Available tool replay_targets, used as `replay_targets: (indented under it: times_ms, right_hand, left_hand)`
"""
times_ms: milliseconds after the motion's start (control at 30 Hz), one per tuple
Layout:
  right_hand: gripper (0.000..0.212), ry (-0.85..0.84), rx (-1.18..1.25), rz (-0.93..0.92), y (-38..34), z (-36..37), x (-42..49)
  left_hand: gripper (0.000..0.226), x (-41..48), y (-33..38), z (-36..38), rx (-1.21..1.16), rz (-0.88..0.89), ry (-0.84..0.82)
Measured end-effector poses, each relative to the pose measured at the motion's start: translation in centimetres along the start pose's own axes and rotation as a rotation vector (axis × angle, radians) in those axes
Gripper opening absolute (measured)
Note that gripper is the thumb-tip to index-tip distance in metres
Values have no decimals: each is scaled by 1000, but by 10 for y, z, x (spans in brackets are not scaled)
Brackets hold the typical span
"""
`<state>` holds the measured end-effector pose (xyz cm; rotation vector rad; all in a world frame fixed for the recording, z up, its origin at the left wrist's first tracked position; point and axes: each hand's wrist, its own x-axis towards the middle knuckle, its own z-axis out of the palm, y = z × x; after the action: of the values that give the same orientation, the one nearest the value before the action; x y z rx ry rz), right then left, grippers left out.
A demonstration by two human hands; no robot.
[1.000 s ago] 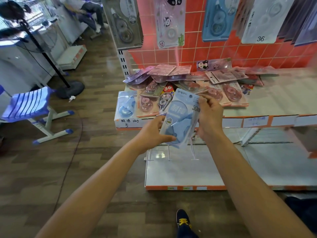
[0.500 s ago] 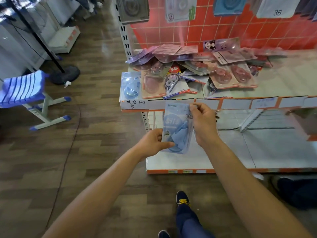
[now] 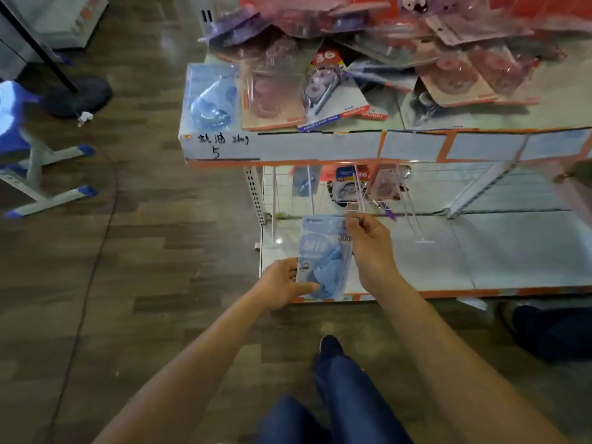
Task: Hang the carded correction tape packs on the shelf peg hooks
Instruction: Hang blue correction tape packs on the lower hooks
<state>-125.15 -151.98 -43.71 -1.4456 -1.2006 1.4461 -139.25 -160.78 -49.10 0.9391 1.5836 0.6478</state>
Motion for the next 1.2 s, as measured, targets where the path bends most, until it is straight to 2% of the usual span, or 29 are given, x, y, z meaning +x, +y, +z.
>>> replay_targets:
  times_ms: [100,233,600,833,1200]
  right_hand:
    - [22,-14,-60,19,38,4,18]
    - [18,-40,-116,8,94,9,44]
    - [14,-30,-84,-107,222,18,98]
    - [20,-2,0,-261,249,34,127]
    - [22,23,147,-494,251,43,140]
  left_hand:
    - [39,24,-32,11,17,11,-5]
    - [62,63,-82,24,-27,-5,37]
    - [35,156,-180,47,20,93,87]
    - [36,199,-203,42,8,232,138]
    - [29,226,-206,33,29,478,215]
